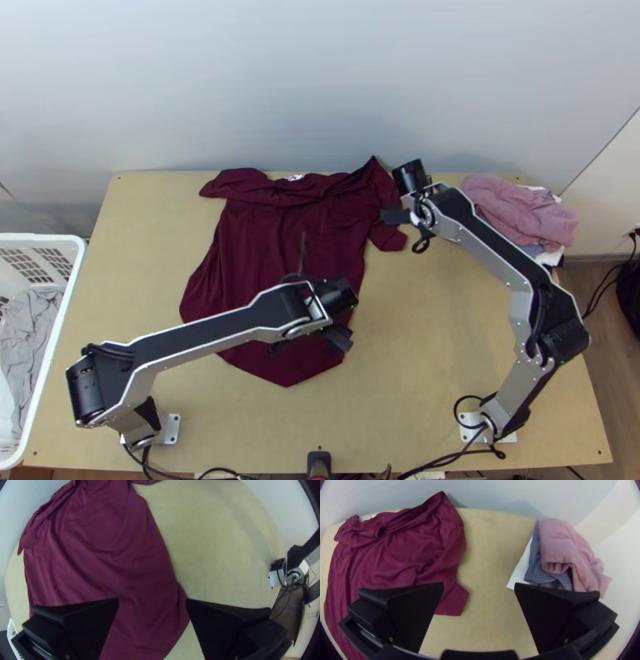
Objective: Fold the t-shirt
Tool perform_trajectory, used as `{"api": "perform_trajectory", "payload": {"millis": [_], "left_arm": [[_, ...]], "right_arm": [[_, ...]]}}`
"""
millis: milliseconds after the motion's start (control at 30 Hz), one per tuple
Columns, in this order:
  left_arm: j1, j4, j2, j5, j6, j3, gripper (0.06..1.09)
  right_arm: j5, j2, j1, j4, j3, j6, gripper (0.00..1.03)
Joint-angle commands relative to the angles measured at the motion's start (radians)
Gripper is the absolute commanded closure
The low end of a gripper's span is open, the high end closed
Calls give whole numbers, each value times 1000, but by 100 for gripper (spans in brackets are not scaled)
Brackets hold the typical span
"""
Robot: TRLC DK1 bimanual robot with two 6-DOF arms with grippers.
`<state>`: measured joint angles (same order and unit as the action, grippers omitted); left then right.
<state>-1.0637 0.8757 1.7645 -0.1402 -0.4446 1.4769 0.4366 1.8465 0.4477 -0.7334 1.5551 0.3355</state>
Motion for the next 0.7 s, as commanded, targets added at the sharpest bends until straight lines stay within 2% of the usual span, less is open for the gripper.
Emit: {"api": "perform_trajectory", "payload": {"millis": [0,200,667], "left_arm": [[-28,6,39,-1,7,-1,11],[-79,12,62,-1,18,13,11],[-168,147,154,1,15,94,14]], "right_arm": [[-53,30,6,23,-38,2,5],[-53,31,0,49,-69,4,5],[-52,37,-10,88,-82,0,5]]}}
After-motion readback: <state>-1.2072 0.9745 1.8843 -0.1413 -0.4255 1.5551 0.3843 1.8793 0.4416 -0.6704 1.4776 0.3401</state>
